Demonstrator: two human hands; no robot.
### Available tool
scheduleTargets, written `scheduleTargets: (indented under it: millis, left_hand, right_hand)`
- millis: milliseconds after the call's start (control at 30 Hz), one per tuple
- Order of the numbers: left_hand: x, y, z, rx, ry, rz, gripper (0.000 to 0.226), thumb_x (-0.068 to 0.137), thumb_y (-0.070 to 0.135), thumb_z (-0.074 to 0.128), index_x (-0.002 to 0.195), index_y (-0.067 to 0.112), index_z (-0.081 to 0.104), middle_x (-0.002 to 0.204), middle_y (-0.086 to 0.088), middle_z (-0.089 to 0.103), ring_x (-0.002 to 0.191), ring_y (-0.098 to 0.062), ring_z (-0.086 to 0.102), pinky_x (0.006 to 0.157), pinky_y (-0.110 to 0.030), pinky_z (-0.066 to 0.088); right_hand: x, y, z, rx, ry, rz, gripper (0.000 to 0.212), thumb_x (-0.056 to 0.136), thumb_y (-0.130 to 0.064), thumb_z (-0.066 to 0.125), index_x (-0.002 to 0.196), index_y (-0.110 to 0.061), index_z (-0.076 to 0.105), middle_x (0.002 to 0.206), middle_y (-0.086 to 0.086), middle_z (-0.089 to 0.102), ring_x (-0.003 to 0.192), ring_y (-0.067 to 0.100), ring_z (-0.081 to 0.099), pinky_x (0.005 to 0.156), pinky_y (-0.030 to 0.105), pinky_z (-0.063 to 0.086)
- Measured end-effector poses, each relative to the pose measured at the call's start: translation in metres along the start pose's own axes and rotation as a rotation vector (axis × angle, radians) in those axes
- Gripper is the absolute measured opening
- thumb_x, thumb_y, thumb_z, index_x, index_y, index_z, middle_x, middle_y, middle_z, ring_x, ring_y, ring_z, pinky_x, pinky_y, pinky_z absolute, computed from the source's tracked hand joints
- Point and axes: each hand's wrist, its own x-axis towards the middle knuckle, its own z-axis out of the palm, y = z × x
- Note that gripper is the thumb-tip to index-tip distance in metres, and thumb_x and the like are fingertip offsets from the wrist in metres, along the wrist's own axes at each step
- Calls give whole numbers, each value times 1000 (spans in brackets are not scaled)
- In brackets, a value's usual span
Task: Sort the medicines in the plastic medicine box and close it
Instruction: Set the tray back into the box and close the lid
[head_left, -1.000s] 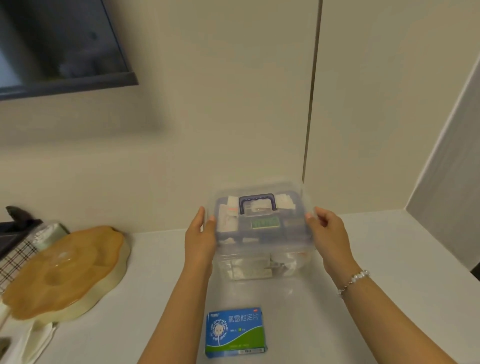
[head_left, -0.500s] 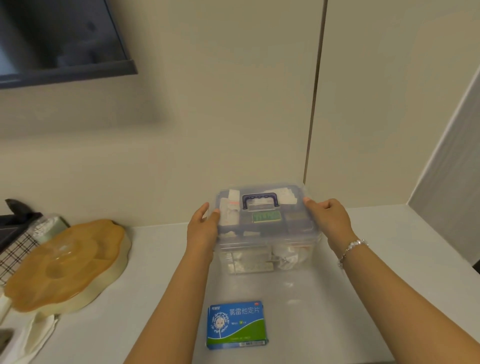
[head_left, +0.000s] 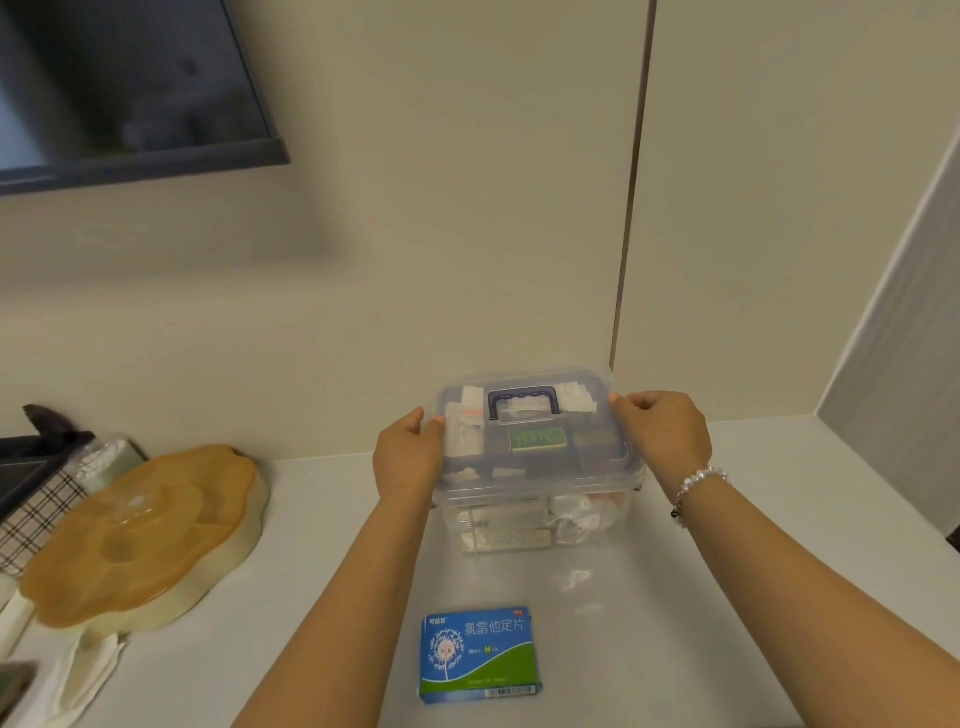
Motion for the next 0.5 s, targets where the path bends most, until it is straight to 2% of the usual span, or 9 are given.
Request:
scheduleTargets:
  millis: [67,100,167,233,300,333,400,467,500]
  left_hand:
    - [2,1,1,22,3,-1,45,91,31,51,132,13,50,141,-4,50,128,-25,48,103,-35,38]
    - [3,0,2,29,5,-4,45,91,32,51,131,13,51,140,-5,50,128,-25,48,103,-36,38]
    - [4,-1,4,53,1,6,46,90,33,52,131,12,51,140,-6,51,127,-26,48,104,-37,38]
    - [4,-4,6,39,-4,7,47,90,34,53,131,11,50,140,-7,51,126,-27,49,105,-40,38]
    - [5,-9,7,-7,-14,-8,48,88,36,55,131,15,51,139,-6,51,124,-28,50,106,-44,40]
    - [4,-10,6,-28,-28,-27,48,88,39,55,131,19,51,139,-5,51,122,-29,50,103,-45,42]
    - [4,-11,5,-100,-65,-85,49,87,43,55,132,25,48,139,-3,49,120,-29,51,87,-38,47]
    - [4,-10,3,-117,-132,-153,50,88,46,52,133,25,46,137,-3,50,112,-27,54,72,-34,44]
    - [4,-10,2,-116,-183,-202,49,88,49,50,130,24,48,133,-3,53,103,-25,58,68,-30,44]
  right_hand:
    - [3,0,1,45,2,2,38,82,-34,60,71,1,70,69,21,67,58,34,56,56,27,40]
    - [5,1,2,47,-5,8,41,82,-34,61,66,3,68,65,24,63,52,30,49,54,26,36]
    - [7,5,5,40,-22,28,44,82,-34,61,65,6,67,62,28,58,53,22,42,54,25,34]
    - [8,10,8,50,-29,41,43,82,-36,61,70,6,68,59,20,57,53,22,46,52,23,37]
    - [9,15,10,57,-37,47,37,81,-40,60,70,-6,69,61,3,61,48,20,52,44,19,39]
    - [9,16,10,63,-46,59,32,81,-42,60,73,-12,68,66,-2,63,50,18,56,42,19,38]
    - [10,16,9,65,-70,98,29,79,-48,59,80,-19,65,79,-4,64,64,19,60,43,21,37]
    - [10,14,8,72,-124,138,34,79,-51,57,82,-18,64,84,1,63,74,23,59,48,28,44]
    - [9,13,6,109,-175,166,37,80,-51,56,84,-16,65,84,4,62,70,24,58,51,31,47]
